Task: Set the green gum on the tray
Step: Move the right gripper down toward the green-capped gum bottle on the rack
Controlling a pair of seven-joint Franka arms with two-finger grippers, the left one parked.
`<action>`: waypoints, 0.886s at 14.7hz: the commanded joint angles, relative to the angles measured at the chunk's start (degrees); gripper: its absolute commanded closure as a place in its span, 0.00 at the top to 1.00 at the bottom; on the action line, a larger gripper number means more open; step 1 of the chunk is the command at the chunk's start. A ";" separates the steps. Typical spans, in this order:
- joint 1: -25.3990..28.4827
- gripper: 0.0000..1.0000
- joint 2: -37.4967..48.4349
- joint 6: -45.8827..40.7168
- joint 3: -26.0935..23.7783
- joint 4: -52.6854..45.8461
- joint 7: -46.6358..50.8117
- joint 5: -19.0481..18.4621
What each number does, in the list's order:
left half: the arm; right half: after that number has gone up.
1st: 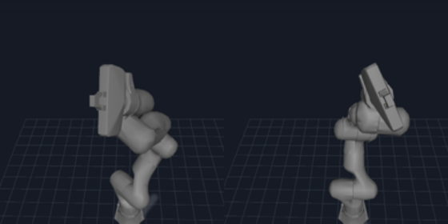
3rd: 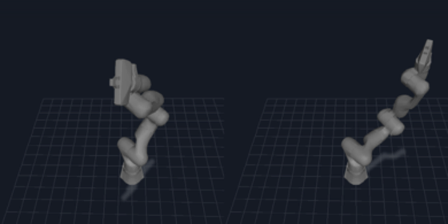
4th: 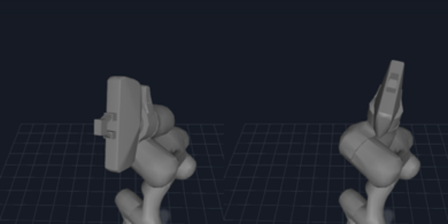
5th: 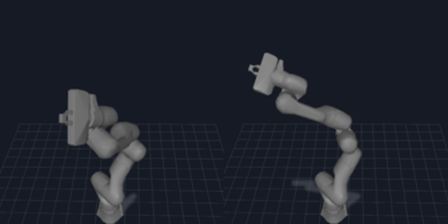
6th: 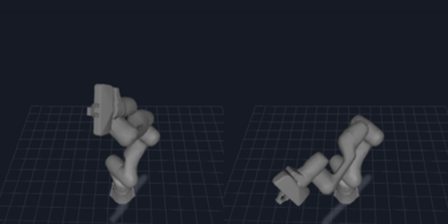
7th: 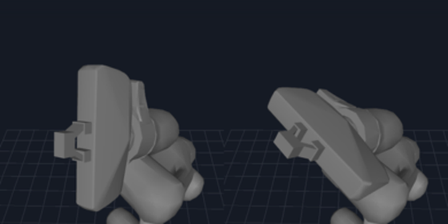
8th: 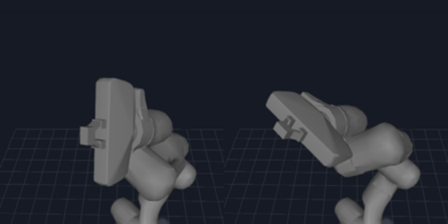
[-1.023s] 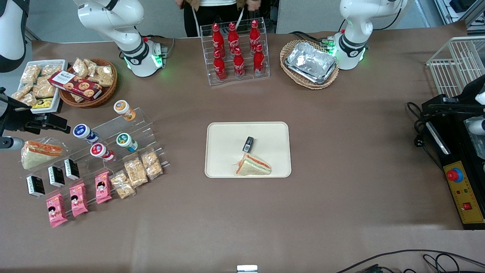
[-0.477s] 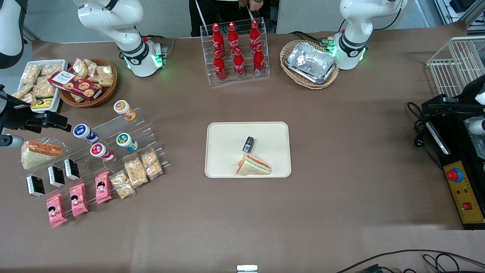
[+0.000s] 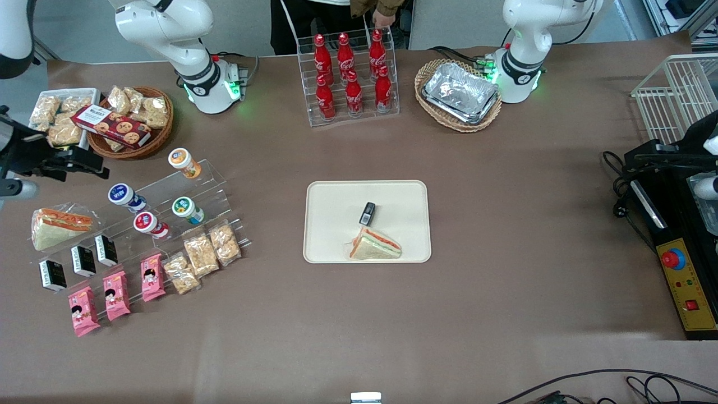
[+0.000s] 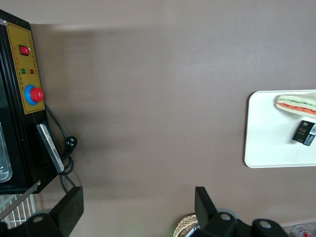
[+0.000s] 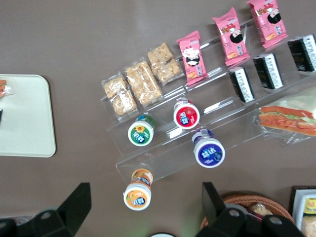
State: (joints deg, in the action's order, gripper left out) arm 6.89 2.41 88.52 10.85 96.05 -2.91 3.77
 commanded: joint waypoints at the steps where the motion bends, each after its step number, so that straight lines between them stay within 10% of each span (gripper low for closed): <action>1: 1.20 1.00 7.86 10.95 -0.82 15.10 0.71 0.80; 13: 1.46 1.00 2.52 34.52 -5.75 32.36 3.53 0.63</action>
State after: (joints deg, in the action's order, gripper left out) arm 8.42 6.52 120.23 4.93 127.77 0.24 3.87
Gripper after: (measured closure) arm 0.000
